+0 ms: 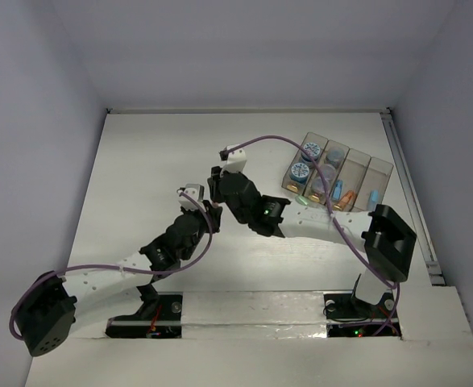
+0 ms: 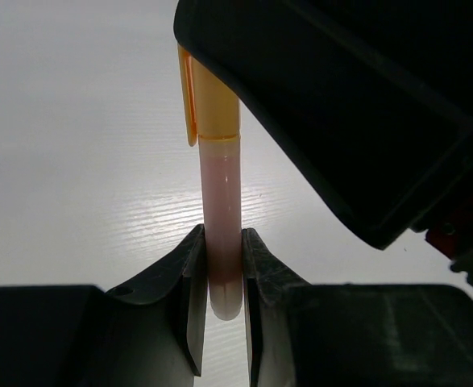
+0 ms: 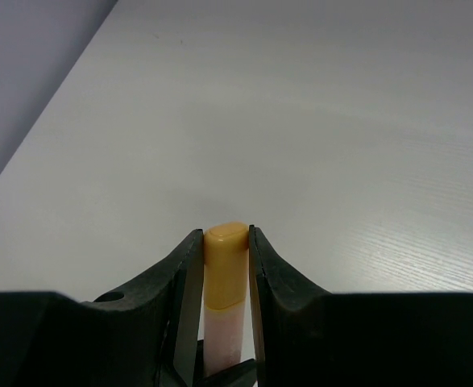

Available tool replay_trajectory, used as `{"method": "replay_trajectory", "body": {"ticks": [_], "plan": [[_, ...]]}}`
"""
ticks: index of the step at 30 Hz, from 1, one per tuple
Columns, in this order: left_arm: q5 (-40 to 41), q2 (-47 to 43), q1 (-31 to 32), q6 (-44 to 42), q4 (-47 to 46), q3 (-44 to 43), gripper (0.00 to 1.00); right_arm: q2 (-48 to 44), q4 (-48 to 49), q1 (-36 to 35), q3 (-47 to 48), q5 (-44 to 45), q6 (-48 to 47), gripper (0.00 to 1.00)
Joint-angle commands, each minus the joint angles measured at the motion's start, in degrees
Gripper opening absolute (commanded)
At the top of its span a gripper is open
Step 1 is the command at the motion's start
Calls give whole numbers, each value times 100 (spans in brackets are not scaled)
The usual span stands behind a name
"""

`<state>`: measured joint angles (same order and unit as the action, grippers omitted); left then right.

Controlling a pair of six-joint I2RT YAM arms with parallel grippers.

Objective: Sort the stationery into containers
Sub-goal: Close the pen cap on the pen.

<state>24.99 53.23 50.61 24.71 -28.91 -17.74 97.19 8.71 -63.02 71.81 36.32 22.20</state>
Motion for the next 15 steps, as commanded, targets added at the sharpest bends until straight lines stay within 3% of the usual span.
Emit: {"method": "replay_trajectory", "body": {"ticks": [1, 15], "plan": [[480, -234, -34, 34, -361, -353, 0, -270, 96, -140, -184, -239, 276, 0], [243, -630, -34, -300, -169, -450, 0, -631, -17, -140, -555, -1204, 136, 0]]}}
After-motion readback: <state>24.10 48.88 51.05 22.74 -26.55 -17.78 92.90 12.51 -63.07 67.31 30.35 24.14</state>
